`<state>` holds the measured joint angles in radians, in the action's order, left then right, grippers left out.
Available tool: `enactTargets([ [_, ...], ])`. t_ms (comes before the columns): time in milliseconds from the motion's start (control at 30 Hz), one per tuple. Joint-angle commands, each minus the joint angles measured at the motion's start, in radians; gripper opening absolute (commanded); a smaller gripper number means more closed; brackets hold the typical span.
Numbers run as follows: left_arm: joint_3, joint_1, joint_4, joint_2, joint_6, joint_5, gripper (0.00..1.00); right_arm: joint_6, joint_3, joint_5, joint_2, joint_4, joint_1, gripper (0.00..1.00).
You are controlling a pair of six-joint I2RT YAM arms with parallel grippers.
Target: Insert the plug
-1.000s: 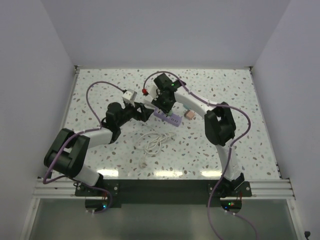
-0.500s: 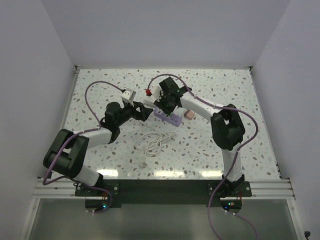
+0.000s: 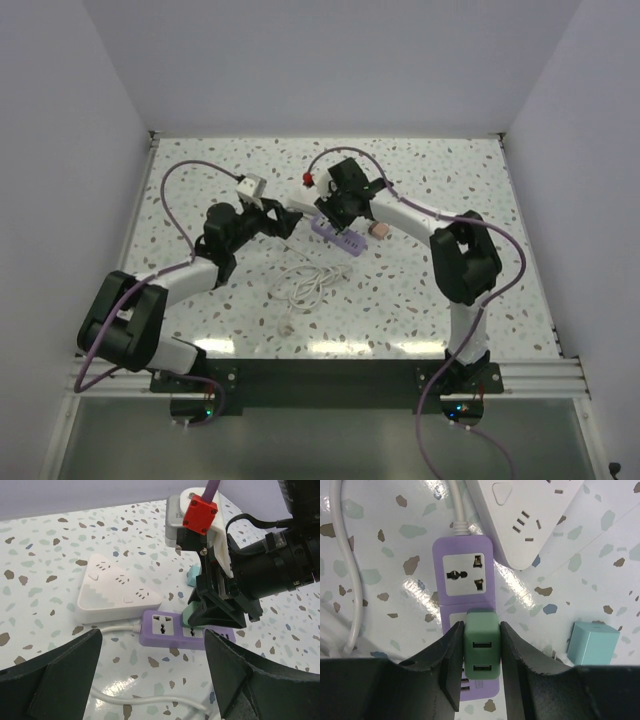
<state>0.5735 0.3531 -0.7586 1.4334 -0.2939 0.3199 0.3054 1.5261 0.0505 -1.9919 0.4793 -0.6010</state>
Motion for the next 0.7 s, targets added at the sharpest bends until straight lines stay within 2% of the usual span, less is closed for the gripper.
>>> enactTargets([
  [0, -0.014, -0.009, 0.025, -0.05, 0.027, -0.053, 0.89, -0.12, -0.116, -0.047, -0.012, 0.122, 0.003, 0.03],
  [367, -0.017, -0.011, 0.054, -0.062, 0.033, -0.074, 0.9, -0.367, -0.296, -0.103, 0.116, 0.07, -0.062, 0.03],
  [667, -0.015, -0.017, 0.058, -0.059, 0.033, -0.077, 0.9, -0.477, -0.296, -0.121, 0.079, 0.042, -0.183, 0.02],
])
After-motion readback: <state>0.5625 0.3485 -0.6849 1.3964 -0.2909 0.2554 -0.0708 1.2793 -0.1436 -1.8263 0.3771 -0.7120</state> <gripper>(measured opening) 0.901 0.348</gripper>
